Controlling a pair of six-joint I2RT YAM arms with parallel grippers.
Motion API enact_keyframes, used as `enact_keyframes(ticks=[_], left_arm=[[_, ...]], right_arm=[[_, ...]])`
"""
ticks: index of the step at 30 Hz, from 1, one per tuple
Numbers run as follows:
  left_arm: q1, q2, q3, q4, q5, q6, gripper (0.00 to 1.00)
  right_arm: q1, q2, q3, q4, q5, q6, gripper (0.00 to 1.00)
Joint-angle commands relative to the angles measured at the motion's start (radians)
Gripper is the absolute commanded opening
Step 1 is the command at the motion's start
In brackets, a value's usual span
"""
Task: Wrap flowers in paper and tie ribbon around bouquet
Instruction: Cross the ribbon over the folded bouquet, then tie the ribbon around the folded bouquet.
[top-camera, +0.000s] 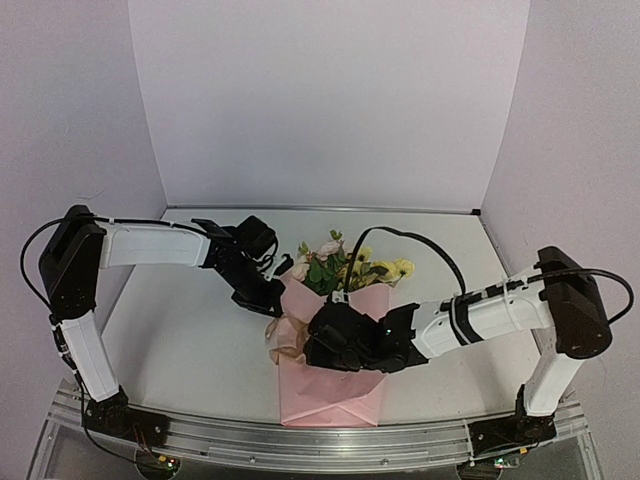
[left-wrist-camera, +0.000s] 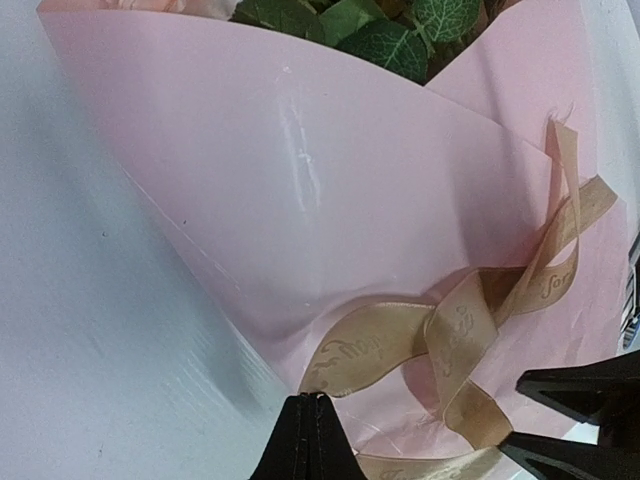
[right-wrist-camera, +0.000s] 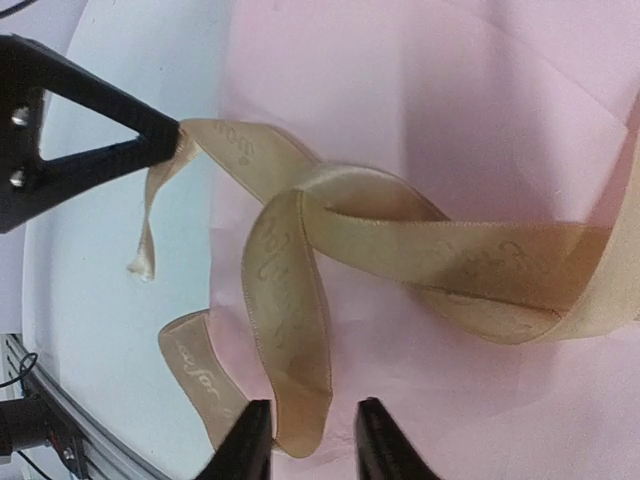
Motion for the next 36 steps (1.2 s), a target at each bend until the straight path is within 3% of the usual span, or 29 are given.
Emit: enact_keyframes(ticks=[1, 5, 19, 34, 36], left_arm=[[-0.004, -0.037, 0.032, -0.033, 0.01, 0.04, 0.0], [-0.009, -0.035, 0.022, -0.011, 0.026, 0.017, 0.0], [-0.008, -0.033, 0.021, -0.003, 0.026, 0.008, 0.0], [-0.01, -0.05, 0.011, 0.005, 0.017, 0.002, 0.0], [-0.01, -0.054, 0.006, 0.007, 0.017, 0.001, 0.0]], right_arm=[[-0.02, -0.098, 0.032, -0.045, 0.044, -0.026, 0.43], [-0.038, -0.144, 0.029, -0.082, 0.058, -0.034, 0.55], [-0.186, -0.218, -0.084, -0.184, 0.058, -0.035, 0.61], [-0.245, -0.002, 0.052, -0.245, 0.012, -0.009, 0.66], [-0.245, 0.017, 0.07, -0.253, 0.016, -0.008, 0.63]])
